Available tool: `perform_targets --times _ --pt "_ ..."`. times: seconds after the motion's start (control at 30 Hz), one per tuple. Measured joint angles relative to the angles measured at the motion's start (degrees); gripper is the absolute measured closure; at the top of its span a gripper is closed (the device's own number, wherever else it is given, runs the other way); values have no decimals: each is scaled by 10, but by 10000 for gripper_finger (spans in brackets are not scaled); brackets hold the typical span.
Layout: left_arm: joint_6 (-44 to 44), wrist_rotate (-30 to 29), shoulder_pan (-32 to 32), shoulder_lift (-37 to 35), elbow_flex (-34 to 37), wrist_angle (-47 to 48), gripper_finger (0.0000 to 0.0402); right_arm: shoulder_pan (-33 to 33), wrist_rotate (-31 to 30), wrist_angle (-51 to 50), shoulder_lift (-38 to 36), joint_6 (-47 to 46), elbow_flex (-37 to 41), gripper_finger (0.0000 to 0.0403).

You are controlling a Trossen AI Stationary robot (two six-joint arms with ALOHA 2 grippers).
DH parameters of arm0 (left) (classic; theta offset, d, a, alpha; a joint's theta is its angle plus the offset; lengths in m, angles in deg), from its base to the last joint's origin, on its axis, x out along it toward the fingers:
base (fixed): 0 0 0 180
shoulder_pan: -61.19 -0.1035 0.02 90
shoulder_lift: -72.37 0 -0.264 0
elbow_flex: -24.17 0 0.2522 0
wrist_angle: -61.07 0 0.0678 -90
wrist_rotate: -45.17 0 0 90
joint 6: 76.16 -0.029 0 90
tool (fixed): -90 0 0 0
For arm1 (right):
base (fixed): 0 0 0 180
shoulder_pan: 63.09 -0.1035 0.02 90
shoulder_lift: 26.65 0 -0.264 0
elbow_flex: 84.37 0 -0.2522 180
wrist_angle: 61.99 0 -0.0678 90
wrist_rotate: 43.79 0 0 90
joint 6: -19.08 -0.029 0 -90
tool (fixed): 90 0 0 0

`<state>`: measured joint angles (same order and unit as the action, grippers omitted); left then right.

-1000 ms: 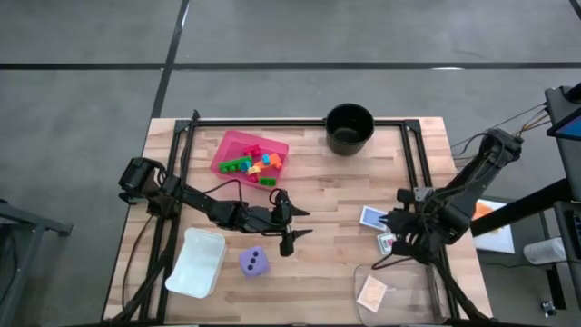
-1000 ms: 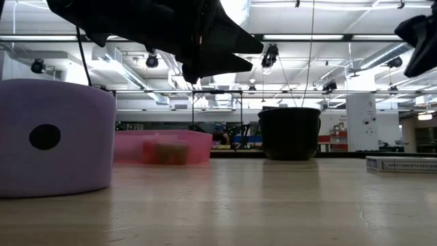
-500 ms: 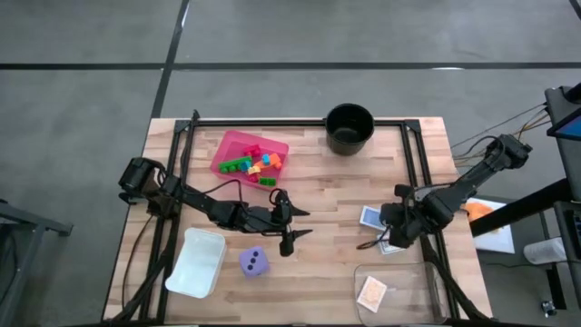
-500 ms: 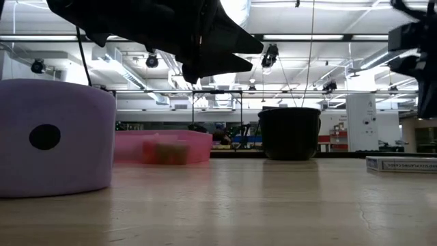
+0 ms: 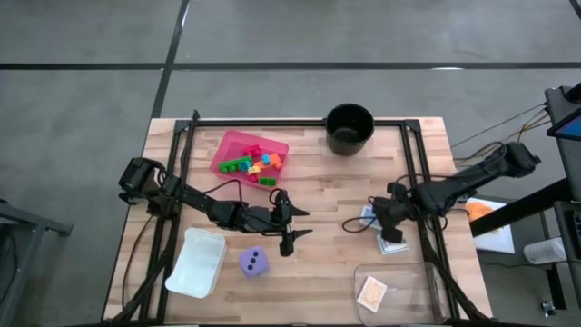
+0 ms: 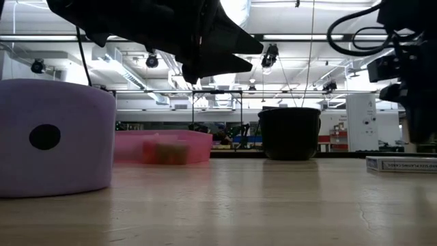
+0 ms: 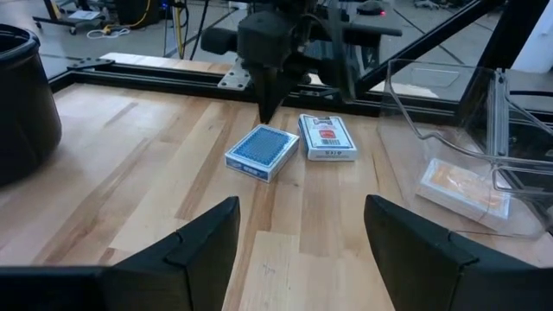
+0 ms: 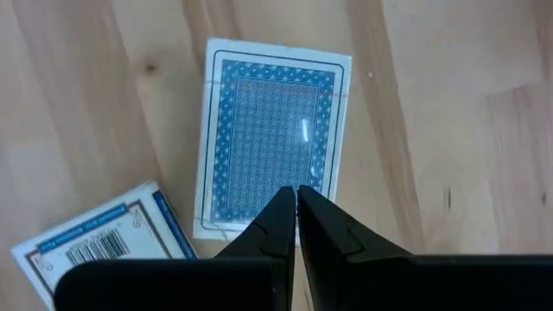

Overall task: Pick & Place Toys
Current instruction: Put the blue deck of cards into the transparent bin

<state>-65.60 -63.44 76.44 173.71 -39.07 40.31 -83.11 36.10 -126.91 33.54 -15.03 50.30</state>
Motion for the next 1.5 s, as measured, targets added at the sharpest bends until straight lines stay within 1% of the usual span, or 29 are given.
perform_targets --times 0.2,0.27,0.43,0.53,0.7,0.87,1.0,1.2,1.37,1.5 --pt "0 0 0 0 0 1 149 27 4 14 2 -2 1 385" --pt "0 0 0 0 0 1 149 35 5 15 14 -2 1 385" --pt "0 0 0 0 0 1 149 46 18 34 82 1 1 385" --pt "0 0 0 0 0 1 149 49 23 51 125 19 -2 385" --pt "0 0 0 0 0 1 149 57 21 110 176 60 -22 385" --pt "0 0 -1 0 -1 1 149 69 33 198 197 143 -64 385" --pt "0 0 -1 0 0 1 149 75 15 237 213 206 -107 385" --pt "0 1 -1 0 0 7 149 71 9 231 236 236 -148 385" --pt "13 2 -1 0 0 31 149 64 -6 242 238 238 -150 385" --pt "18 2 -1 0 0 43 149 64 -5 194 229 224 -149 385"
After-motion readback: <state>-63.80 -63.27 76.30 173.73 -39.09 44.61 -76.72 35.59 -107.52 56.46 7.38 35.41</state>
